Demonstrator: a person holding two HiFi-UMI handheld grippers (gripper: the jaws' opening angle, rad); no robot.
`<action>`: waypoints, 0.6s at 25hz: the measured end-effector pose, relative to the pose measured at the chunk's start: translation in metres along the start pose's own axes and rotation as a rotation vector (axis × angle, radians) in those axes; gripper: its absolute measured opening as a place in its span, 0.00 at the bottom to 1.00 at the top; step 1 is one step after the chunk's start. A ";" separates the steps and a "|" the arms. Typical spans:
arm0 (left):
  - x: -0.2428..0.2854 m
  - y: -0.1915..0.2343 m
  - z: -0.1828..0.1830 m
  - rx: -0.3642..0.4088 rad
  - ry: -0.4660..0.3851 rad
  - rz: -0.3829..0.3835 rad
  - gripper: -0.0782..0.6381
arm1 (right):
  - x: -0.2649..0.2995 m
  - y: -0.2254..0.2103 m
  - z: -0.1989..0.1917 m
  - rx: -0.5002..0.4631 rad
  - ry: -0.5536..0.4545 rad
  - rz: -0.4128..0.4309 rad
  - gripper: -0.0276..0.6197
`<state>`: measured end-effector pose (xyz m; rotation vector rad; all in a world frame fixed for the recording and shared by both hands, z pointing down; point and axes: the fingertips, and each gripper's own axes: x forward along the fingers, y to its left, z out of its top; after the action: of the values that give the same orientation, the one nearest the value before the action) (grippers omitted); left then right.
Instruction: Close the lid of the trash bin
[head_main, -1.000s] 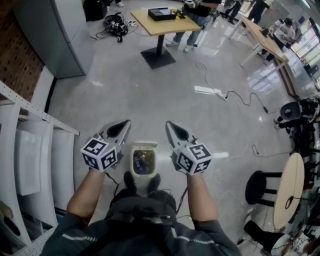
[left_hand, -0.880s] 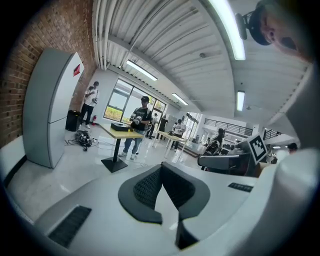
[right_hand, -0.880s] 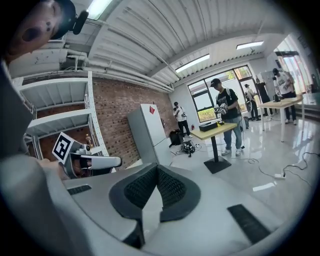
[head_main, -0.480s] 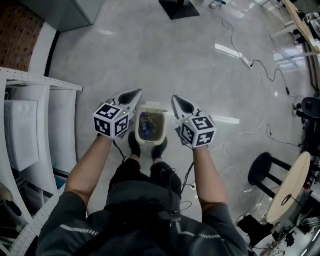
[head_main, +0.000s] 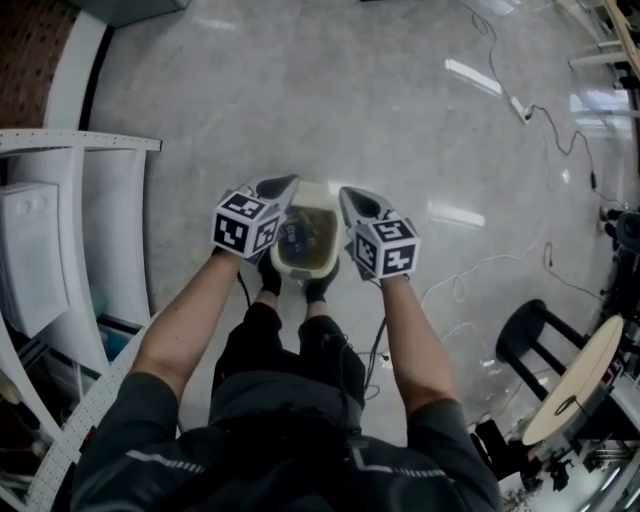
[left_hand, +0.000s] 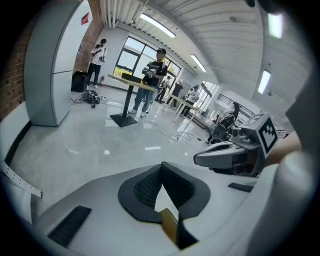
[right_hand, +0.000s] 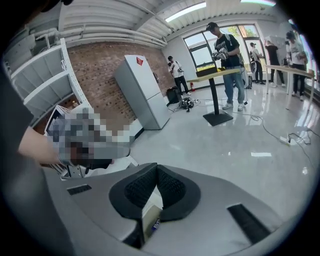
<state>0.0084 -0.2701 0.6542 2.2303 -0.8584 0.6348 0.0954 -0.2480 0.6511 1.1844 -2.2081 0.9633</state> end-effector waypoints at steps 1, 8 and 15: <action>0.007 0.003 -0.008 -0.003 0.020 0.003 0.11 | 0.007 -0.002 -0.007 0.002 0.017 -0.001 0.06; 0.034 0.022 -0.055 -0.040 0.134 0.016 0.11 | 0.044 -0.015 -0.047 0.065 0.108 -0.015 0.06; 0.044 0.025 -0.082 -0.043 0.205 0.004 0.11 | 0.055 -0.027 -0.075 0.145 0.134 -0.042 0.06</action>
<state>0.0032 -0.2434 0.7462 2.0824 -0.7650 0.8230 0.0935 -0.2310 0.7464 1.1876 -2.0305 1.1671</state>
